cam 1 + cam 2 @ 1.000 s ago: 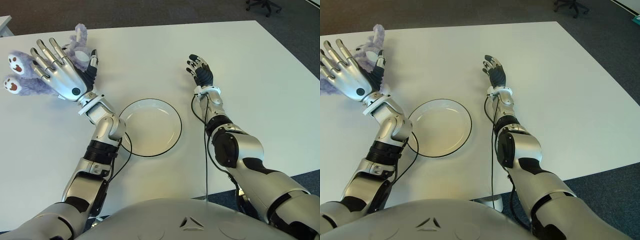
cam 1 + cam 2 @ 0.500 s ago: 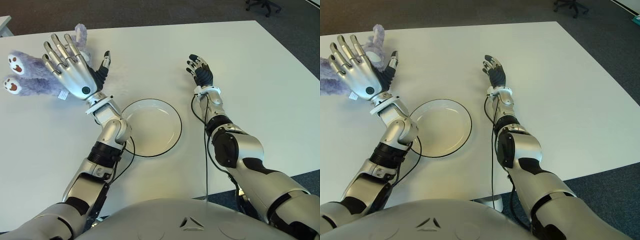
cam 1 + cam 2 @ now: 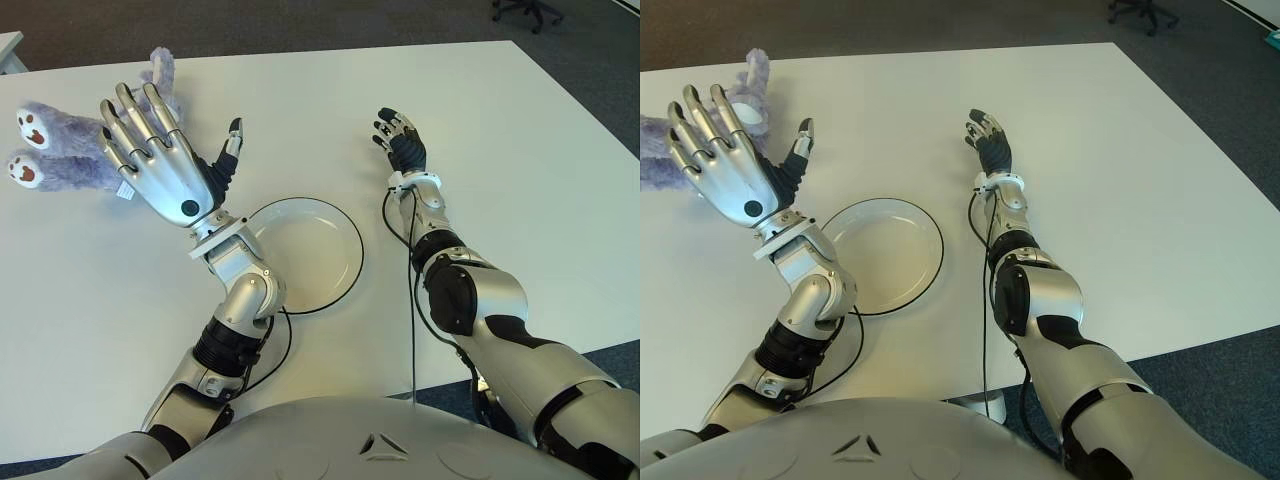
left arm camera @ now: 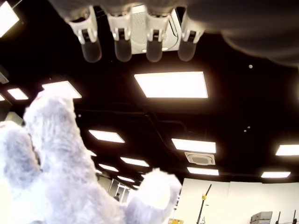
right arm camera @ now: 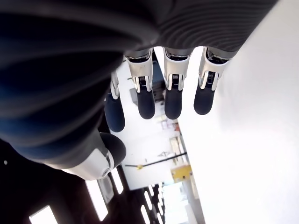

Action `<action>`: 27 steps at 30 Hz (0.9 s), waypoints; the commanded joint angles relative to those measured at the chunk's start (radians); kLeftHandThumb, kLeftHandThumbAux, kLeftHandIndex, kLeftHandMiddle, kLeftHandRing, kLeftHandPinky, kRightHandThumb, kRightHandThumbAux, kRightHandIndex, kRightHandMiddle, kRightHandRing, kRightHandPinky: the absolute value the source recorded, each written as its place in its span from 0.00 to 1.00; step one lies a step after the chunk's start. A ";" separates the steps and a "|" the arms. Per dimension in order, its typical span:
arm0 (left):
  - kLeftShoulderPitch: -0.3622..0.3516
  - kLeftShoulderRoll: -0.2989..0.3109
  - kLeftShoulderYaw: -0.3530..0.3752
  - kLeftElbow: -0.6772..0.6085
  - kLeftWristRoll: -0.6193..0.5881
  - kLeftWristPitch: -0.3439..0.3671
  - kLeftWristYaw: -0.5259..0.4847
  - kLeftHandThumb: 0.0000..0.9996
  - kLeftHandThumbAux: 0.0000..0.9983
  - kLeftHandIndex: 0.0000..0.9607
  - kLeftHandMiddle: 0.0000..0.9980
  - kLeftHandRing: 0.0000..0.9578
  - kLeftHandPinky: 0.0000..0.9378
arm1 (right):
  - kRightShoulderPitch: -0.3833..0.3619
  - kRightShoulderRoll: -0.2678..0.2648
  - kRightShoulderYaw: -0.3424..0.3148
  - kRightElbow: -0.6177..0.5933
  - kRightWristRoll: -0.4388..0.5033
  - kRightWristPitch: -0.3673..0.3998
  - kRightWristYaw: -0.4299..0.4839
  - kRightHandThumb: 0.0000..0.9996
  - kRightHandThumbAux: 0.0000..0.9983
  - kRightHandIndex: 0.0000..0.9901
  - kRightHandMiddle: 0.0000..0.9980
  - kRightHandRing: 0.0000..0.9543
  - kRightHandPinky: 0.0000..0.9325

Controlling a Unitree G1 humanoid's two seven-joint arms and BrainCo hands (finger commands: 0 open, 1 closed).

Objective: Put the doll into the plate.

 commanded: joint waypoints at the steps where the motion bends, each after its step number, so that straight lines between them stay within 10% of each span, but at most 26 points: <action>1: 0.046 -0.015 0.014 -0.034 0.055 -0.005 -0.015 0.05 0.07 0.00 0.00 0.00 0.00 | 0.050 0.013 -0.006 0.031 0.011 0.040 0.000 0.68 0.71 0.21 0.15 0.13 0.15; 27: 0.078 -0.105 0.125 -0.094 0.044 -0.024 0.163 0.04 0.12 0.00 0.00 0.00 0.00 | 0.049 0.013 -0.005 0.032 0.007 0.050 0.004 0.71 0.70 0.18 0.16 0.14 0.15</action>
